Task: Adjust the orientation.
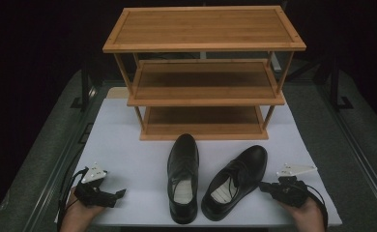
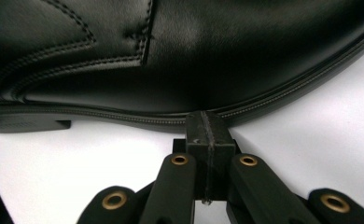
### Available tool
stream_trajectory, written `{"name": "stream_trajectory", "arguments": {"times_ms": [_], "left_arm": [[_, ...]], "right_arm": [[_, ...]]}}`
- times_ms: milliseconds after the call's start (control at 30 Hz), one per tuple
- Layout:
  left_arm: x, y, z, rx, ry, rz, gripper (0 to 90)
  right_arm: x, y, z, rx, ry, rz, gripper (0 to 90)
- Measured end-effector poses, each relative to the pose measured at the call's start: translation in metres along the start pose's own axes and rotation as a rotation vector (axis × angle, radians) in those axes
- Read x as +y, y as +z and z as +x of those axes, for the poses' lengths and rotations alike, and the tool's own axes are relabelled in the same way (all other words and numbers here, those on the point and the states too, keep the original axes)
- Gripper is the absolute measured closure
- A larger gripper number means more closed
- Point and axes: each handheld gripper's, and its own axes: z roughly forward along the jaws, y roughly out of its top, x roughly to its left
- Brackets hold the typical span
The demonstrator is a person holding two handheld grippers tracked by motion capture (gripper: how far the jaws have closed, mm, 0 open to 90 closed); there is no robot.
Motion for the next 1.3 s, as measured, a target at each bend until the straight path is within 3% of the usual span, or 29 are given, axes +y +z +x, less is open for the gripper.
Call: {"name": "stream_trajectory", "arguments": {"times_ms": [500,867,1300], "left_arm": [[0.000,0.000,0.000,0.000,0.000,0.001,0.0],[0.000,0.000,0.000,-0.001,0.000,0.001,0.0],[0.000,0.000,0.000,0.000,0.000,0.001,0.0]], "right_arm": [[0.008,0.007,-0.001,-0.014,0.001,-0.009,89.8],[0.028,0.024,-0.006,0.003,-0.021,0.005,89.7],[0.052,0.045,0.001,0.004,-0.062,0.028,89.8]]}}
